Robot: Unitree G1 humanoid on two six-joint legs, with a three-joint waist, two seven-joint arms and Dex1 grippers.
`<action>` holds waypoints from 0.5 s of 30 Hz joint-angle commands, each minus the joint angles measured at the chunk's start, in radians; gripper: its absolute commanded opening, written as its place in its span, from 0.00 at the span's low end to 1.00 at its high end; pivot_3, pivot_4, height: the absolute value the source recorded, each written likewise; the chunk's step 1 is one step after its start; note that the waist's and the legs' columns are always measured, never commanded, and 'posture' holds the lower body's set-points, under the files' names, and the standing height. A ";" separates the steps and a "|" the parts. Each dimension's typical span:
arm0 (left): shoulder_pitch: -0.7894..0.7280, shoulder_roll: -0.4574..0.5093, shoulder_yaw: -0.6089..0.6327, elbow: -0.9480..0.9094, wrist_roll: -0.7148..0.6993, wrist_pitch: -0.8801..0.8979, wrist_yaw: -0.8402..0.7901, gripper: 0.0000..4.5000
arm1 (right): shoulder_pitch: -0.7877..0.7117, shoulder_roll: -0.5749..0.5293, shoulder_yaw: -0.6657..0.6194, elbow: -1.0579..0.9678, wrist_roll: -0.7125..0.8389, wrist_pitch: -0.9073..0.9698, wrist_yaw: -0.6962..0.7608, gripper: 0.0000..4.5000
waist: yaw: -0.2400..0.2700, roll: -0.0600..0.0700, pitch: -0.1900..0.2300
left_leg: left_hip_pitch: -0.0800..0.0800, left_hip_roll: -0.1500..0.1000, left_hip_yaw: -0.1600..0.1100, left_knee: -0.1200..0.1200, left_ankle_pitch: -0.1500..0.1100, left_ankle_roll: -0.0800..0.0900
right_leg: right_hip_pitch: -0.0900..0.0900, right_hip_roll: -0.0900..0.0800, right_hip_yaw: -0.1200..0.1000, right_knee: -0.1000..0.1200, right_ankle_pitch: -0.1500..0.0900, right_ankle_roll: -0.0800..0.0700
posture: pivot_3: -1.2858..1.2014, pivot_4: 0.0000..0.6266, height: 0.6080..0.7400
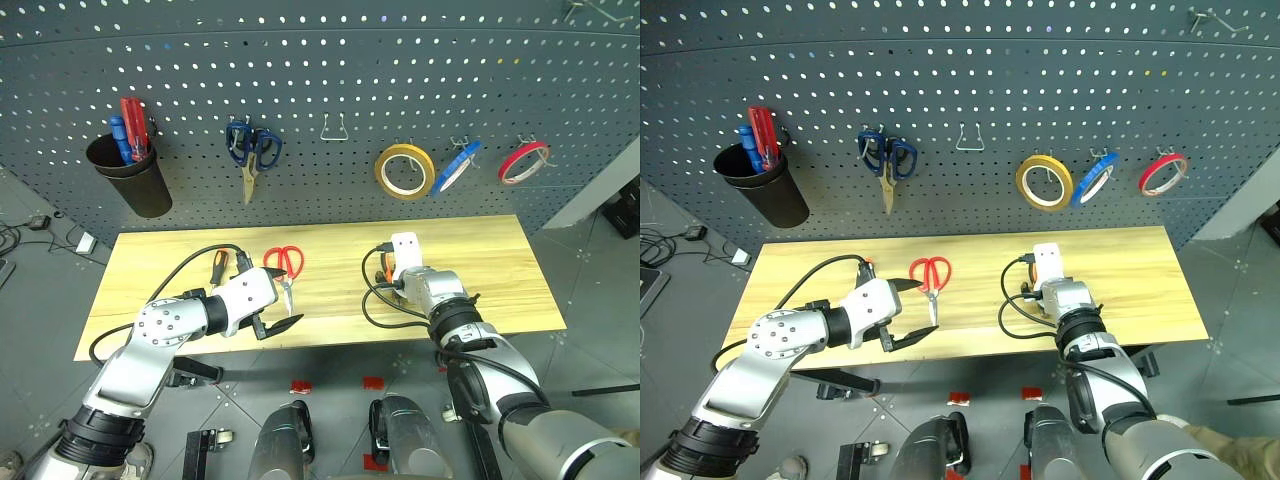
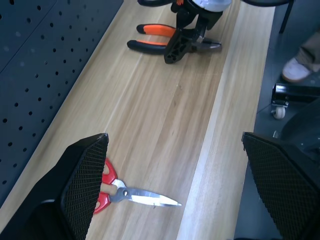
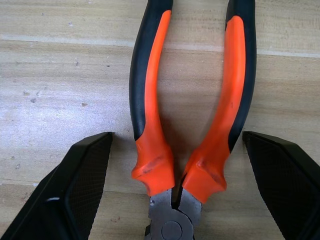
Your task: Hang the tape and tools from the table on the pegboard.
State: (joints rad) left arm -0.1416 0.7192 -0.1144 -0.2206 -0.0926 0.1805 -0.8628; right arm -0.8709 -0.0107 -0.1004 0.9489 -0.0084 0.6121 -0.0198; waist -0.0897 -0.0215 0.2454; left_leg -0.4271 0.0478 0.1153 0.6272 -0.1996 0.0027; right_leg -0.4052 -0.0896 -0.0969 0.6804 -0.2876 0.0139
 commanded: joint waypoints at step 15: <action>0.178 -0.112 0.338 -0.153 -0.223 0.069 0.166 1.00 | 0.400 0.045 0.271 -1.072 -0.019 -0.008 0.135 0.53 | -0.001 0.000 0.000 | -0.007 0.000 -0.001 -0.002 -0.002 -0.001 | -0.006 0.000 0.000 -0.001 -0.002 0.003 | 0.46 0.36 1.00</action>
State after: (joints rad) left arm 0.0295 0.6121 0.1746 -0.3101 -0.2823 0.2505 -0.7206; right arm -0.4652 0.0222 0.1409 0.0385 -0.0203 0.6093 0.1117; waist -0.0903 -0.0215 0.2453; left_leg -0.4342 0.0481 0.1143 0.6258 -0.2013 0.0017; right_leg -0.4114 -0.0897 -0.0975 0.6791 -0.2895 0.0171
